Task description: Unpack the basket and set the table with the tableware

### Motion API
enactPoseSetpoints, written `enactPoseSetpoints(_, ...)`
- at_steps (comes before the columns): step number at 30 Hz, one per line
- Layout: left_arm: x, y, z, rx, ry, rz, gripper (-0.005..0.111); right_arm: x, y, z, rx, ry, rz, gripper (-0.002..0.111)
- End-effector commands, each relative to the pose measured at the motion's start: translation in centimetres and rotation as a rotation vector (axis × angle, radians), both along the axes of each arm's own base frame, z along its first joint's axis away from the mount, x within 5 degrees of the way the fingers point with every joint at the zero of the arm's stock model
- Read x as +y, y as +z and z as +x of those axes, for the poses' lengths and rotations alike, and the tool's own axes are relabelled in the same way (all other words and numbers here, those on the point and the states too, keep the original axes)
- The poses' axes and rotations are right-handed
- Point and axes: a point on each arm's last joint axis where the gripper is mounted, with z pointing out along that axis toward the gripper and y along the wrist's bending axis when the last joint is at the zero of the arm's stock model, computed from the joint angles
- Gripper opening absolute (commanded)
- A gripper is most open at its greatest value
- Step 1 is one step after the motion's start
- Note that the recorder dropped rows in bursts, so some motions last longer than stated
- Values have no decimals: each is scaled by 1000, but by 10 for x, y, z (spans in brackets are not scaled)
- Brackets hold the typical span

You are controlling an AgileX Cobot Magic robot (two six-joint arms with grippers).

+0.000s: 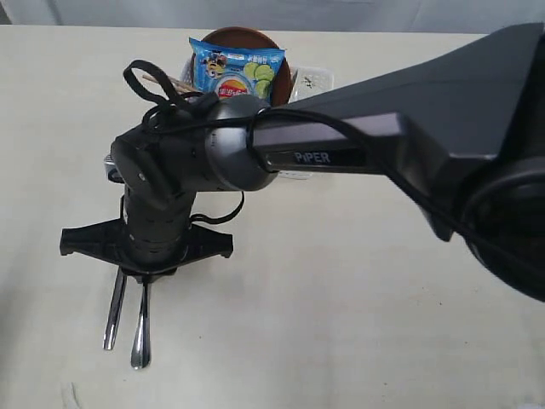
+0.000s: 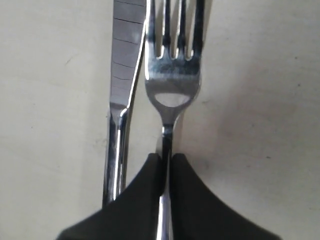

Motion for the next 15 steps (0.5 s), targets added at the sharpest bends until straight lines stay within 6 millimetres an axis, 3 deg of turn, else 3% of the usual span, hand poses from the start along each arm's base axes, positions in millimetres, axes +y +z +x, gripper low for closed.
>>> enactPoseSetpoints(1,-1,0,0,-5,-8,-12,0,0,-2,-1,0,19,-5,0)
enactPoseSetpoints(15,-1,0,0,-5,-8,-12,0,-6,-1,14,-3,-37,16,0)
